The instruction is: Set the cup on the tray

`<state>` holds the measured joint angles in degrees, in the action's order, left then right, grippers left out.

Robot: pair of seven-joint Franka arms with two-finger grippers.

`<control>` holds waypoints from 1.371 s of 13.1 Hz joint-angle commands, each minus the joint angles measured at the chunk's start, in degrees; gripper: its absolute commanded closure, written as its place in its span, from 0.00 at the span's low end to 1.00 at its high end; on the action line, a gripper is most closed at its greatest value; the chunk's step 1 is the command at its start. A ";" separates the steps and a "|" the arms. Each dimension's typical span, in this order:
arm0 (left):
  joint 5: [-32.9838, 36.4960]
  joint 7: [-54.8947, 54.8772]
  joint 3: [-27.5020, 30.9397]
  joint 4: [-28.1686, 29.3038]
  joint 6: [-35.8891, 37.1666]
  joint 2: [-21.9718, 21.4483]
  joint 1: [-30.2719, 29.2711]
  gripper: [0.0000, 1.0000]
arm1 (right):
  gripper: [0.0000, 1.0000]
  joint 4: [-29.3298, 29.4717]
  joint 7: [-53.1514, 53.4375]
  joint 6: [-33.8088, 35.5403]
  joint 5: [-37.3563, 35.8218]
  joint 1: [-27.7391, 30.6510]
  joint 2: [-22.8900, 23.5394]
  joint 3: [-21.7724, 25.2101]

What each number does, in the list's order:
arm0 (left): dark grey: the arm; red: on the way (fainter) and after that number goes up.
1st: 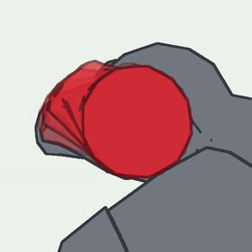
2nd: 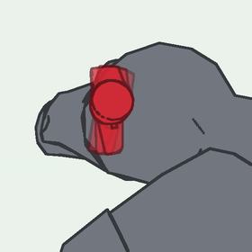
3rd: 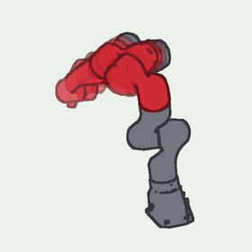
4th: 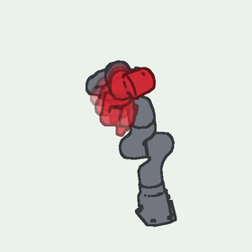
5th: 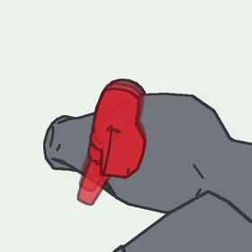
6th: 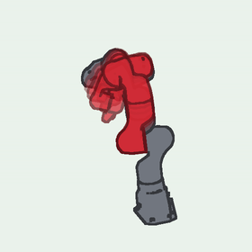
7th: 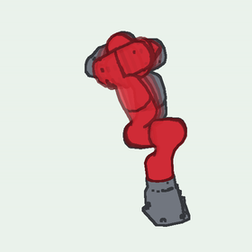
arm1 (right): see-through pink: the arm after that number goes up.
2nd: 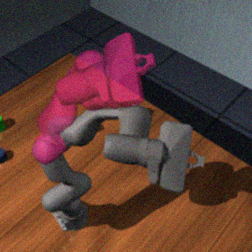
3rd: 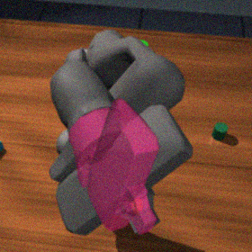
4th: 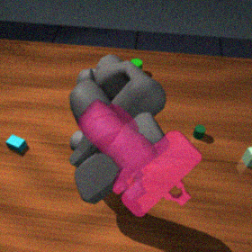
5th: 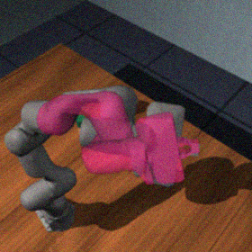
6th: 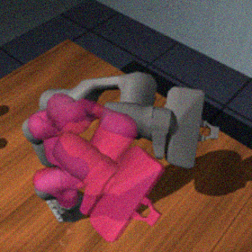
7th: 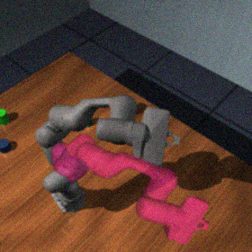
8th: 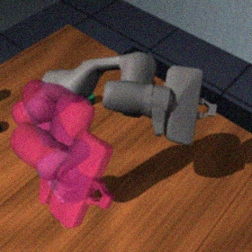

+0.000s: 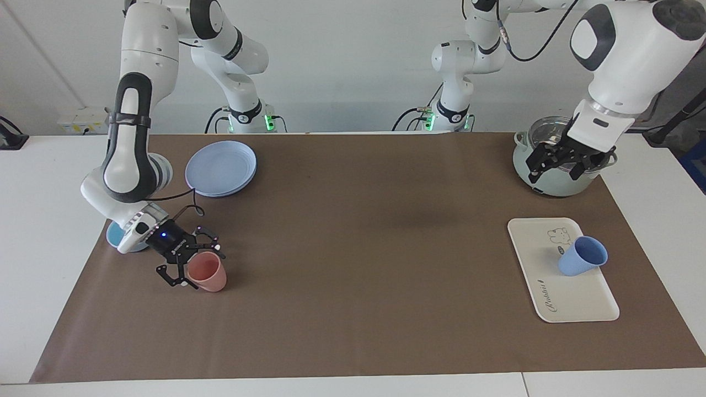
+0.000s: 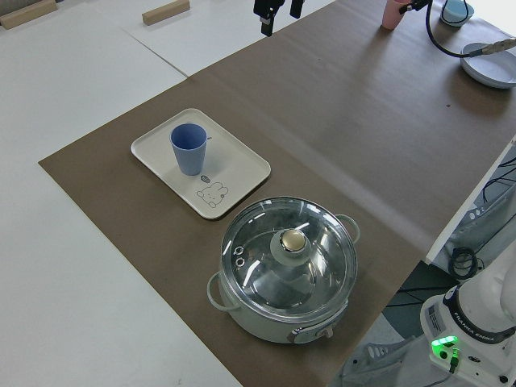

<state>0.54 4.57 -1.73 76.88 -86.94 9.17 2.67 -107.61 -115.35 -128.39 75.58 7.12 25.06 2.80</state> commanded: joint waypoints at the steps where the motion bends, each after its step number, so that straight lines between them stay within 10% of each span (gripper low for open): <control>1: 0.95 -0.71 0.23 7.57 -0.16 -6.08 -0.56 0.00 | 0.00 -1.20 1.60 -0.02 1.85 0.18 -2.73 -0.52; 7: 0.95 -4.67 0.58 10.04 -1.30 -7.94 -2.50 0.00 | 0.00 -0.93 18.70 -0.98 -5.06 -2.53 -9.84 -0.08; 18: 1.04 -4.31 0.58 10.22 -1.39 -8.03 -2.14 0.00 | 0.00 2.06 92.43 -3.49 -61.57 -10.64 -21.17 -0.08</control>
<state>0.62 0.64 -1.20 84.69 -86.95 3.01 0.27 -104.87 -32.62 -135.85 20.40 -4.16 7.11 2.61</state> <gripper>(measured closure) 0.000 0.000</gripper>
